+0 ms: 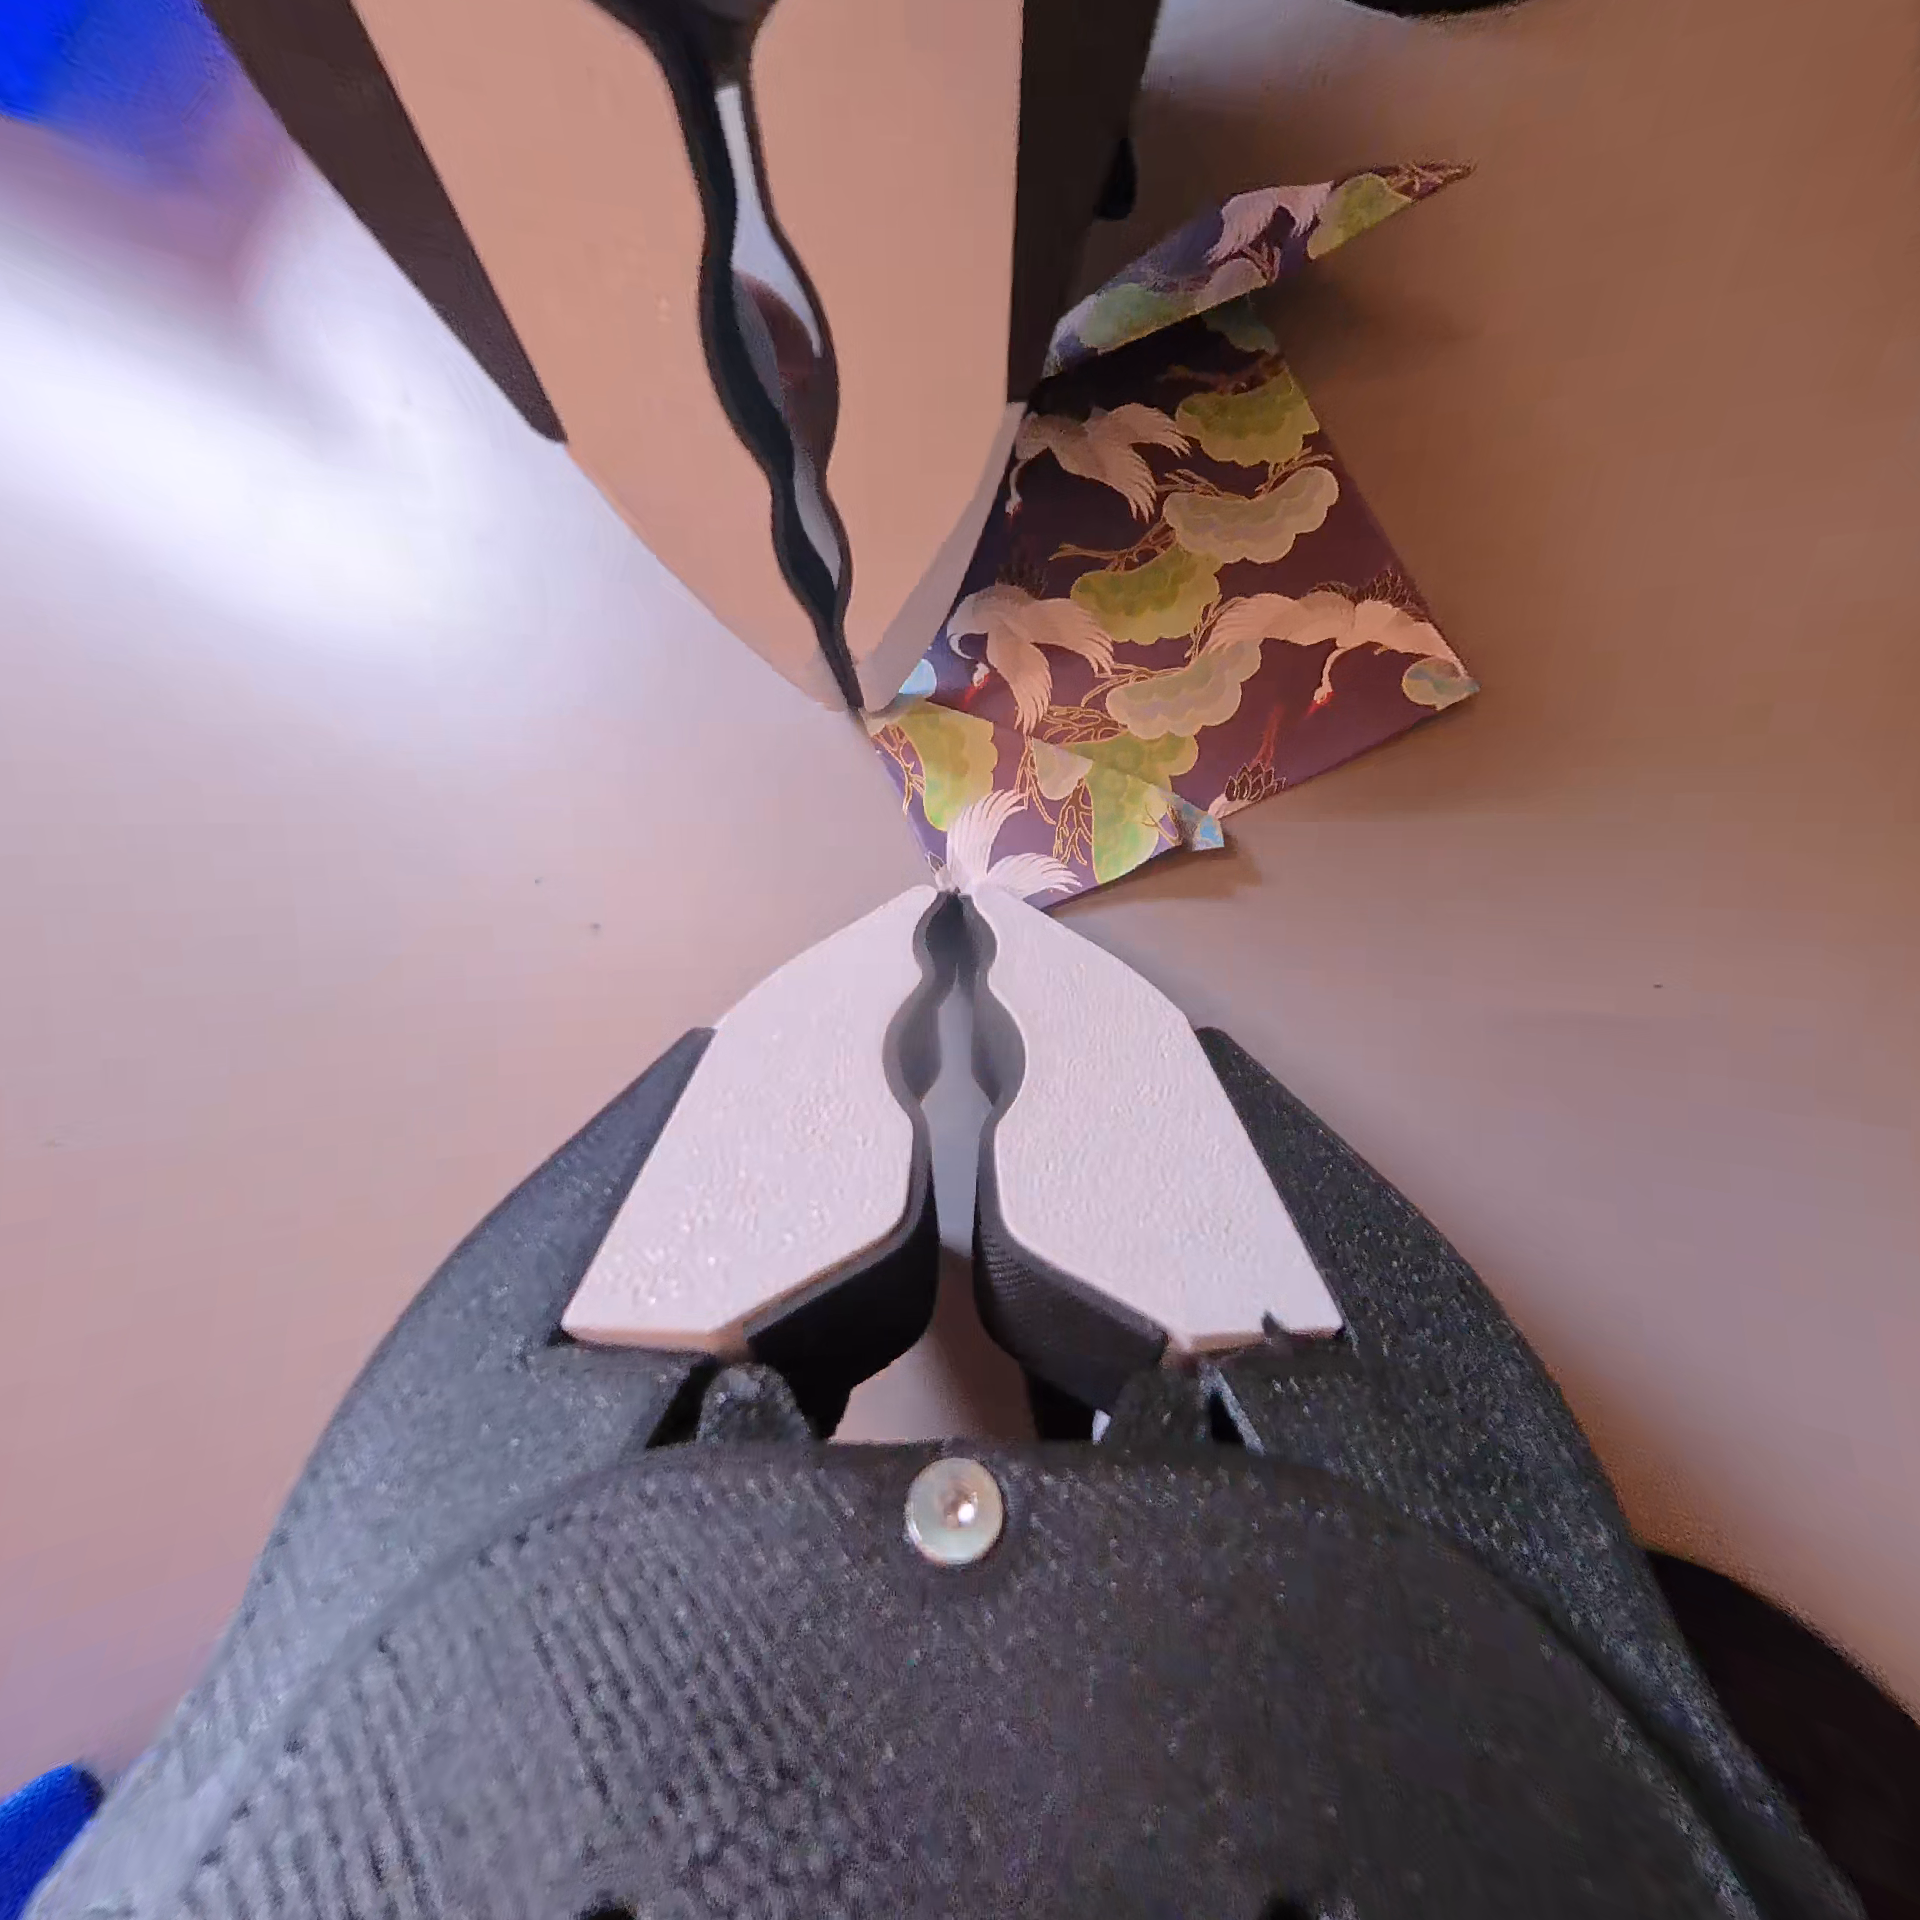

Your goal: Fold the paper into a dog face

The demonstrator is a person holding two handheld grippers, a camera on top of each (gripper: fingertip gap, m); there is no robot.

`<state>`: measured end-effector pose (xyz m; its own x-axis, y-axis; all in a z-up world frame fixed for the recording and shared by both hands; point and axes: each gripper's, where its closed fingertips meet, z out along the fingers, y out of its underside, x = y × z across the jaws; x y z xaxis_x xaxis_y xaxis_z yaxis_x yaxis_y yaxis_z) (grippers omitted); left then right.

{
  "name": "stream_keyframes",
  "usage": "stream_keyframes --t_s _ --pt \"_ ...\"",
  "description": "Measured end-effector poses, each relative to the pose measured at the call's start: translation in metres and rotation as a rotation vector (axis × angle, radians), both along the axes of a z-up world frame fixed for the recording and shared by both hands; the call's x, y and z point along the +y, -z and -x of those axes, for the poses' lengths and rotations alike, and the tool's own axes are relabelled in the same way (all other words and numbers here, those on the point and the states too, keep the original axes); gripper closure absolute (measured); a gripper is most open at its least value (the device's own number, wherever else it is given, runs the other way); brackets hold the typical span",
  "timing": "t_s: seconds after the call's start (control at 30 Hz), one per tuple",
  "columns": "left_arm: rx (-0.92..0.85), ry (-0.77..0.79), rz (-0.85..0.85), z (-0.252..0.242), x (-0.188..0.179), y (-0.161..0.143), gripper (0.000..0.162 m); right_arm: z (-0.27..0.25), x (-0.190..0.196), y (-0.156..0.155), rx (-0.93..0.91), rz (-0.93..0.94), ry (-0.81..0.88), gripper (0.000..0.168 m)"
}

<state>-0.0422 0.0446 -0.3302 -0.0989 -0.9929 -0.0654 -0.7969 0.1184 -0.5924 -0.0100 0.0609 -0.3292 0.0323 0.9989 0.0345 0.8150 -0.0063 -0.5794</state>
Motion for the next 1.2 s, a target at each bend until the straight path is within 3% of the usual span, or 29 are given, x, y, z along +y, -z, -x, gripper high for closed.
stream_keyframes --t_s 0.27,0.4,0.6,0.97,1.1,1.2 --pt "0.048 -0.021 0.089 0.018 0.002 -0.001 0.162 0.000 0.000 0.000 0.004 0.003 0.000 0.168" --pt "-0.180 -0.073 0.181 -0.006 0.004 -0.023 0.162 0.000 0.000 0.000 0.006 0.008 -0.003 0.168" --pt "-0.087 -0.010 0.055 -0.023 0.006 -0.002 0.162 0.000 0.000 0.000 0.009 0.006 -0.004 0.168" --pt "-0.037 0.088 -0.089 -0.011 -0.007 -0.002 0.162 0.000 0.000 0.000 0.008 -0.009 -0.020 0.168" --pt "-0.110 0.139 -0.156 -0.018 -0.015 -0.005 0.162 0.000 0.000 0.000 0.010 -0.016 -0.027 0.168" --pt "-0.187 0.184 -0.113 -0.028 -0.029 -0.014 0.162 0.000 0.000 0.000 0.011 -0.020 -0.027 0.168"
